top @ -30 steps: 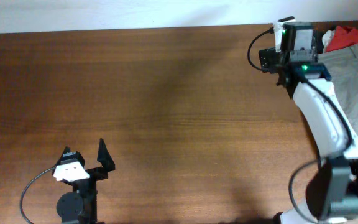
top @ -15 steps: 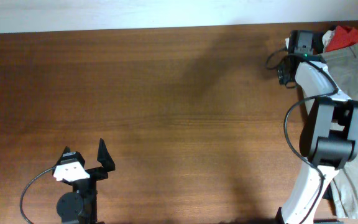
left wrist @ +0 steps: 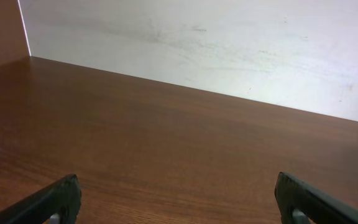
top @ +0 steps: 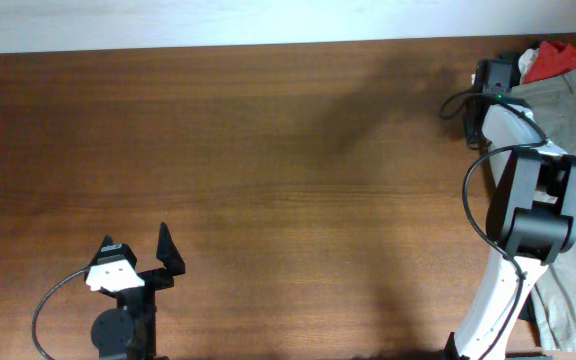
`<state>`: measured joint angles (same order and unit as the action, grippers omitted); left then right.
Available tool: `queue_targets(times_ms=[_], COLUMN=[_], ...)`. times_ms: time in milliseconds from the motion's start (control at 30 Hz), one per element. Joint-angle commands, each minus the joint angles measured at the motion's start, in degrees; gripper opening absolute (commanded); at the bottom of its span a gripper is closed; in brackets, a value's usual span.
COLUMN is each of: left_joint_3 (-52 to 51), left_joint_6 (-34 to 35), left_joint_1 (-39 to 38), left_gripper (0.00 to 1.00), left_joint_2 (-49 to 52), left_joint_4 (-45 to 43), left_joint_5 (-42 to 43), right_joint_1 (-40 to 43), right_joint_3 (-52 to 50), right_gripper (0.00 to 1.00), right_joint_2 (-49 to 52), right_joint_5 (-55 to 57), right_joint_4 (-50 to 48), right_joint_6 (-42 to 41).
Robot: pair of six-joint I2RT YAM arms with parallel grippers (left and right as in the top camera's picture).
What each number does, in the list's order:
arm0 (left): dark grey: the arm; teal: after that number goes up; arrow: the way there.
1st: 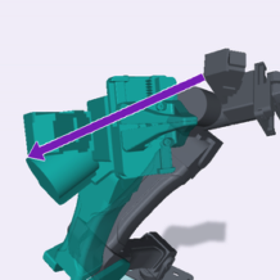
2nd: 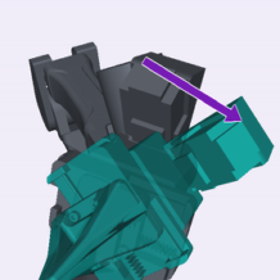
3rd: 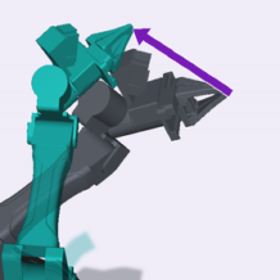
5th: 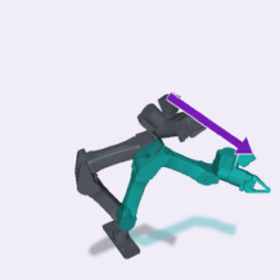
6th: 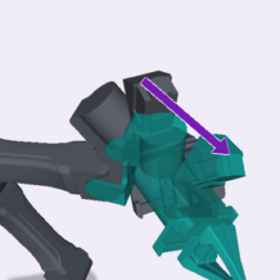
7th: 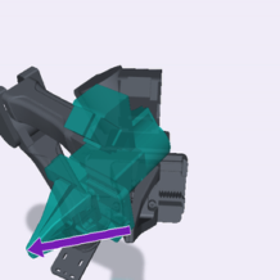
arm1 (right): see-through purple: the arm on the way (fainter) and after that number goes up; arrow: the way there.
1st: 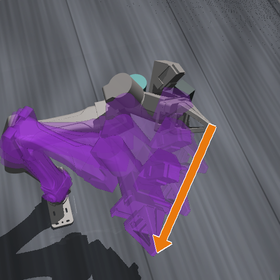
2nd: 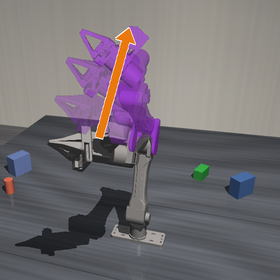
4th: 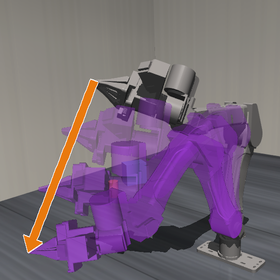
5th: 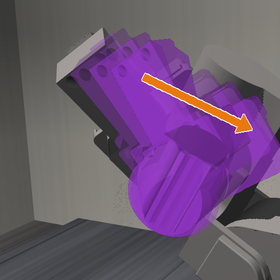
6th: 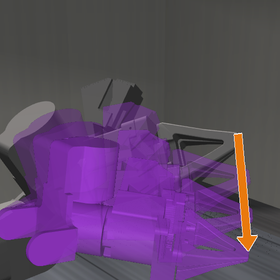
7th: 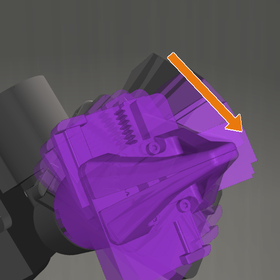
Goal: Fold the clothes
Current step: 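Reach the right gripper to the khaki trousers on the stack and grasp, then drag the khaki trousers left onto the table center with the right gripper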
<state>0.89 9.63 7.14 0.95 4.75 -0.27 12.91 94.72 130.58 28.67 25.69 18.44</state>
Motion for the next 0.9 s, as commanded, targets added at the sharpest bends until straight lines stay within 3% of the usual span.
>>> queue_targets(times_ms=[0,33,100,200,433,733,867], left_joint_3=[-0.39,-0.39,-0.39,-0.39,-0.39,-0.39,-0.39], left_joint_6=[-0.33,-0.31,-0.31,-0.31,-0.33,-0.33,-0.31], left_joint_1=[-0.28,-0.28,-0.28,-0.28,-0.28,-0.28,-0.28], left_gripper=[0.99,0.99,0.99,0.99,0.99,0.99,0.99], left_joint_2=[-0.33,-0.33,-0.33,-0.33,-0.33,-0.33,-0.33], left_joint_4=[0.02,0.02,0.02,0.02,0.02,0.02,0.02], left_joint_5=[0.02,0.02,0.02,0.02,0.02,0.02,0.02], right_joint_1=[0.28,0.31,0.24,0.24,-2.08,-9.44,-13.4], right_joint_3=[0.87,0.87,0.87,1.09,8.72,12.76,12.76], right_gripper=[0.61,0.54,0.27,0.03,0.04,0.04,0.04], right_joint_2=[1.38,1.38,1.38,1.25,-2.23,-13.81,-13.99], right_joint_5=[-0.92,-1.27,-1.22,-1.2,-1.01,2.49,-6.47], right_joint_4=[0.07,0.04,0.31,0.0,4.44,4.07,3.98], right_joint_6=[-0.22,-0.24,-0.74,-6.67,-12.61,-12.79,-12.79])
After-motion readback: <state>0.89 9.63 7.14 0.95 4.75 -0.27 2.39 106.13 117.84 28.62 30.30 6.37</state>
